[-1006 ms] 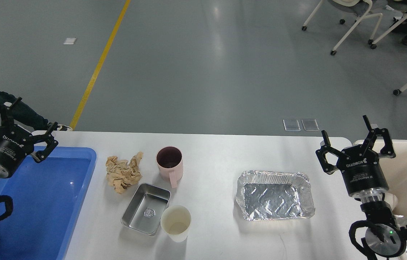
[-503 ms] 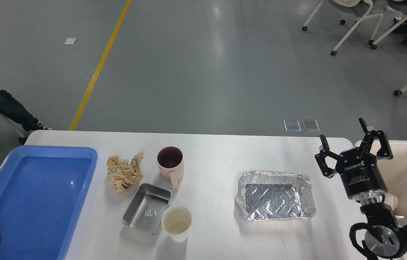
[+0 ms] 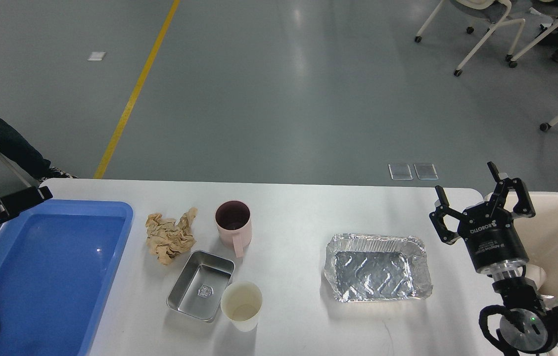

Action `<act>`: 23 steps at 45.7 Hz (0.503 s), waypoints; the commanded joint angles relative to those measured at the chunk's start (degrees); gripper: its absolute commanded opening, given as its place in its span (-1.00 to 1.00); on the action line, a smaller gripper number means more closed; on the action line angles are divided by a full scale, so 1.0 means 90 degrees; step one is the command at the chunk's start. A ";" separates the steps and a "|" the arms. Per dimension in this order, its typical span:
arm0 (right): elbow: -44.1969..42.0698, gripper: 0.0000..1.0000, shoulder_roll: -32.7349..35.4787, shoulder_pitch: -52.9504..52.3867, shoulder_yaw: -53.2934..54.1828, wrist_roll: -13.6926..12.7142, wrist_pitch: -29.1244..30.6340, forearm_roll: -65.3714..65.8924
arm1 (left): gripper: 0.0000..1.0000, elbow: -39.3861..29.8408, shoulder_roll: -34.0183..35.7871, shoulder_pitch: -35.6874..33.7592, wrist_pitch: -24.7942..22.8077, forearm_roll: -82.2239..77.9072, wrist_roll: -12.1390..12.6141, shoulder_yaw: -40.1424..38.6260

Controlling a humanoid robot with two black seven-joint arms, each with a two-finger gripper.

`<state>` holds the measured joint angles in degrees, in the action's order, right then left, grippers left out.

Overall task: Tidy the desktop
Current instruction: 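Move the left gripper over the blue bin toward the pink mug, then reach the left gripper to the pink mug and grasp its rim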

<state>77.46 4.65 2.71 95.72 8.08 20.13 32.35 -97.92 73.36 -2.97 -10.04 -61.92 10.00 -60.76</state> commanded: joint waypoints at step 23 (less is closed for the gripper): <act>-0.0101 1.00 0.0001 0.0040 -0.0020 -0.0019 -0.0010 -0.0001 | 0.95 0.0420 -0.0562 -0.0098 -0.0416 -0.0142 0.0246 0.0149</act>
<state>76.64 4.69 2.74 95.55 7.94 20.11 32.35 -98.04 73.00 0.64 -10.17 -63.12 12.02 -59.52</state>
